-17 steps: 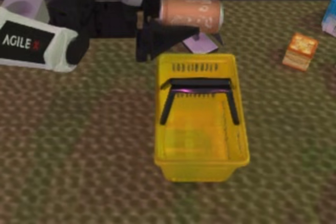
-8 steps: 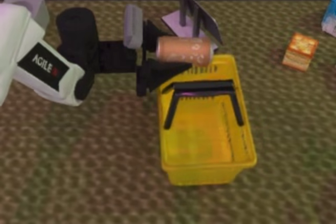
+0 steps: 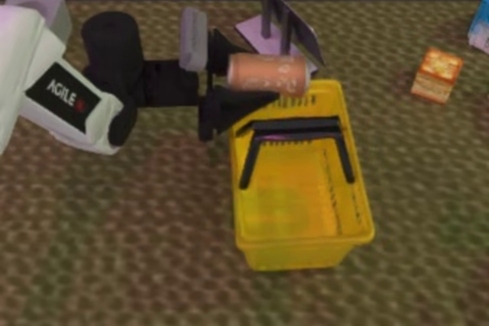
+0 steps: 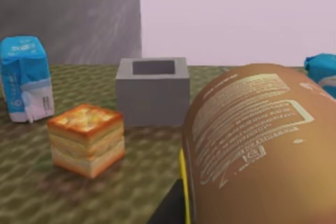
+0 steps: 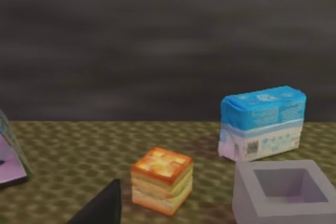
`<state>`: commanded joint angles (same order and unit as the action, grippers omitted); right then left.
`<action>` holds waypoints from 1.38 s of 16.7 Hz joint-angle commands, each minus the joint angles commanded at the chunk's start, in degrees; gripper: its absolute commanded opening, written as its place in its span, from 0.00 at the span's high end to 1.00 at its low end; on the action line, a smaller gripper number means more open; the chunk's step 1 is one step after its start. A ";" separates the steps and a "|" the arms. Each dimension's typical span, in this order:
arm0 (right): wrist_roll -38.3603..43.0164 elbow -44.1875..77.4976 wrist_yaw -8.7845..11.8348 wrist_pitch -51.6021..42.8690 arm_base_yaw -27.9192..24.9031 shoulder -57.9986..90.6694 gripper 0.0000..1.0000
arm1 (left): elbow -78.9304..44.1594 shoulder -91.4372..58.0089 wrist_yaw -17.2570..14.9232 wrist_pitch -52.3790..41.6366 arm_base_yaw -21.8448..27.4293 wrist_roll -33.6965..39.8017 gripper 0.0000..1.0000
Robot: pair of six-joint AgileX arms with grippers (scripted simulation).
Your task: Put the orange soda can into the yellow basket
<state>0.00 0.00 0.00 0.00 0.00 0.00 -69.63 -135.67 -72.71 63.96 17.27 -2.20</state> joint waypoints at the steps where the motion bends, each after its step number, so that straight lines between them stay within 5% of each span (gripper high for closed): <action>1: 0.00 0.00 0.00 0.00 0.00 0.00 0.00 | 0.00 0.00 0.00 0.00 0.00 0.00 0.55; 8: 0.00 0.00 0.00 0.00 0.00 0.00 0.00 | 0.00 0.00 0.00 0.00 0.00 0.00 0.02; 19: -0.33 0.51 0.03 -0.42 -0.25 0.53 0.00 | 0.18 0.75 0.45 -0.39 0.12 0.04 0.00; 23: -4.62 7.58 0.19 -6.05 -3.24 7.80 0.00 | 3.57 8.46 5.19 -4.19 -1.08 1.23 0.00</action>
<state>-4.62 7.58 0.19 -6.05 -3.24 7.80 -66.06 -127.21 -67.52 59.77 16.19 -0.96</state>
